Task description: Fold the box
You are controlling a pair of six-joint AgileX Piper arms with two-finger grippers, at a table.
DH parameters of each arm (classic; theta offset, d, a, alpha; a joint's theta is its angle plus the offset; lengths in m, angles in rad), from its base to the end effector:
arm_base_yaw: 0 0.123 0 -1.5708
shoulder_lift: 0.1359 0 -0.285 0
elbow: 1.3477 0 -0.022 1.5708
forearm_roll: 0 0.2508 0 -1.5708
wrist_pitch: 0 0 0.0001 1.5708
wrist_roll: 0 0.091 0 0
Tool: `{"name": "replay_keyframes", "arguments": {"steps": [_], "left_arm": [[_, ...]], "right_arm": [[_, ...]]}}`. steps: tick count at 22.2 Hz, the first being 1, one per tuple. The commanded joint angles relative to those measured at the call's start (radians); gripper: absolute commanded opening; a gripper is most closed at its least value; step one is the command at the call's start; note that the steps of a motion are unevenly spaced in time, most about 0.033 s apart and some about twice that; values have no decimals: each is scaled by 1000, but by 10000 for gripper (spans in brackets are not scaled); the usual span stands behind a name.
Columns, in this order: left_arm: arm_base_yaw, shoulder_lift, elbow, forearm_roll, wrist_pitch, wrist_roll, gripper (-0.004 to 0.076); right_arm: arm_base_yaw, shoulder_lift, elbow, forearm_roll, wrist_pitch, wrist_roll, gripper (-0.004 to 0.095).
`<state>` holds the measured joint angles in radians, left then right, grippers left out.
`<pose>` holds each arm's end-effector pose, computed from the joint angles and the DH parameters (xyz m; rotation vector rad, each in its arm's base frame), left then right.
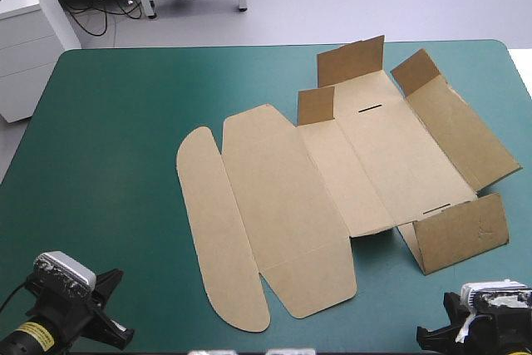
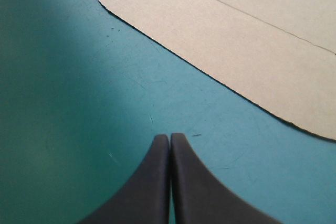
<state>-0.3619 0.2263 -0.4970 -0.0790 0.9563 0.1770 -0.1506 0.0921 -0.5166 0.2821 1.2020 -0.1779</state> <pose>0.0313 -0.0181 0.2813 0.5666 2.0982 -0.2020 0.0023 0.0236 0.2743 -0.0553 2.2249 0.1723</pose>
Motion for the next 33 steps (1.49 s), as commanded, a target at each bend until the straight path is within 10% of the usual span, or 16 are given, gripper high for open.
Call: {"name": "replay_keyframes", "arguments": {"steps": [1,24,33], "left_arm": [[0,12,-25,-7,-61,-9,-10],[0,12,-25,-7,-61,-9,-10],[0,12,-25,-7,-61,-9,-10]], "right_arm": [[-1,15,-18,20,-65,8,-20],[-1,464,-296,60,-56,237,0],[-1,501,-296,64,-56,230,406]]}}
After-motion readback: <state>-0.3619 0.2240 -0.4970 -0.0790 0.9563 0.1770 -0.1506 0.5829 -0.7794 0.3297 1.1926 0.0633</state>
